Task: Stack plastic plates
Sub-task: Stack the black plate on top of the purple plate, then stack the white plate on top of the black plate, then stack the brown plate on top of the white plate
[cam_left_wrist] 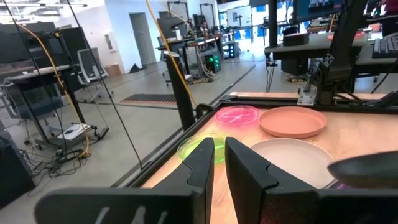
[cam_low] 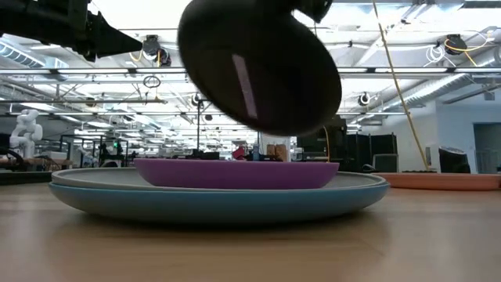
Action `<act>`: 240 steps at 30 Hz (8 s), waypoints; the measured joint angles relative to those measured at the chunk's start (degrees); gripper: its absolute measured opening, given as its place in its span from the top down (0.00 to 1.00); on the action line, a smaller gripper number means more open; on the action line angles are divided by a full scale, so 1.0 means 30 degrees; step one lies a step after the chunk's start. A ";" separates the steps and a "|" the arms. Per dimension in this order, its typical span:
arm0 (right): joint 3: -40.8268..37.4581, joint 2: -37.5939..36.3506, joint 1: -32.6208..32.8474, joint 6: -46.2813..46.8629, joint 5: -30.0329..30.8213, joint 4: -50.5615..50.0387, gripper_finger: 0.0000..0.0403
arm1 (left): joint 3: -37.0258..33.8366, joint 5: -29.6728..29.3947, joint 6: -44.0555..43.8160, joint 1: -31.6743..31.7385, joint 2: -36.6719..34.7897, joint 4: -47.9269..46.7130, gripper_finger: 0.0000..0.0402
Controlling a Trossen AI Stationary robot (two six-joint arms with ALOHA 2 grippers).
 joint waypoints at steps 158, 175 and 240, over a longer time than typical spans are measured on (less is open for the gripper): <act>-1.3216 -0.3263 -1.4781 0.4053 -0.0532 0.3937 0.97 | 0.0007 -0.1137 0.1712 0.0109 0.0007 0.3424 0.88; -1.3238 -0.7053 -1.4704 0.4355 0.0191 0.3864 0.98 | 0.0007 -0.1137 0.1726 0.0109 0.0006 0.3417 0.88; -1.3223 -0.5754 -0.5638 0.6589 0.4158 1.0271 0.76 | 0.0007 -0.1137 0.2462 0.0109 0.0002 0.3570 0.88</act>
